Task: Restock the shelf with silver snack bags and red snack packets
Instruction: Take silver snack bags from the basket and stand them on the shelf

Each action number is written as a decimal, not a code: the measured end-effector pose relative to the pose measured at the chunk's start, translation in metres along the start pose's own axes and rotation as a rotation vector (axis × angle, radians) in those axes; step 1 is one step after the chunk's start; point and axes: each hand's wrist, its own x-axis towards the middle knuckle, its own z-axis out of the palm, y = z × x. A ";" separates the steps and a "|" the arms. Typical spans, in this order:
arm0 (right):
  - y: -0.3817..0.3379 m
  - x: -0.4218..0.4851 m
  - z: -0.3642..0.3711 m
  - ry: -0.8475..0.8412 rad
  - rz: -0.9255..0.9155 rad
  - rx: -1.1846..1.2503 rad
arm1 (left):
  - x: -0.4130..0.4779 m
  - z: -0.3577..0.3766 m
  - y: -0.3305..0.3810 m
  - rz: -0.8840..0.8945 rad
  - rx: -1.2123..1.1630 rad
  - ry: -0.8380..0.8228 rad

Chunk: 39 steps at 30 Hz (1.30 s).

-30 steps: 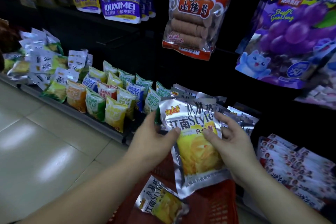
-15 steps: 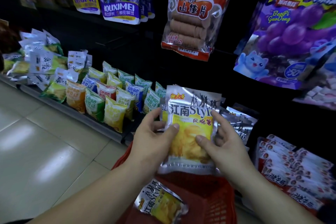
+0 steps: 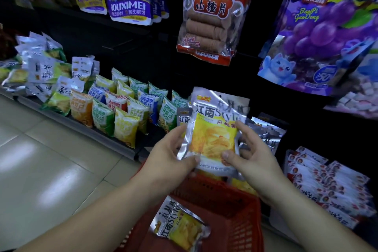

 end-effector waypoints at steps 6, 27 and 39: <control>0.011 0.001 0.001 -0.194 0.004 -0.023 | 0.000 -0.003 0.000 0.088 0.003 0.095; 0.016 0.011 0.006 0.069 0.090 0.304 | -0.007 0.030 -0.011 0.598 0.455 0.170; 0.009 0.003 0.014 0.048 0.018 0.264 | 0.011 -0.001 -0.001 0.210 0.193 0.084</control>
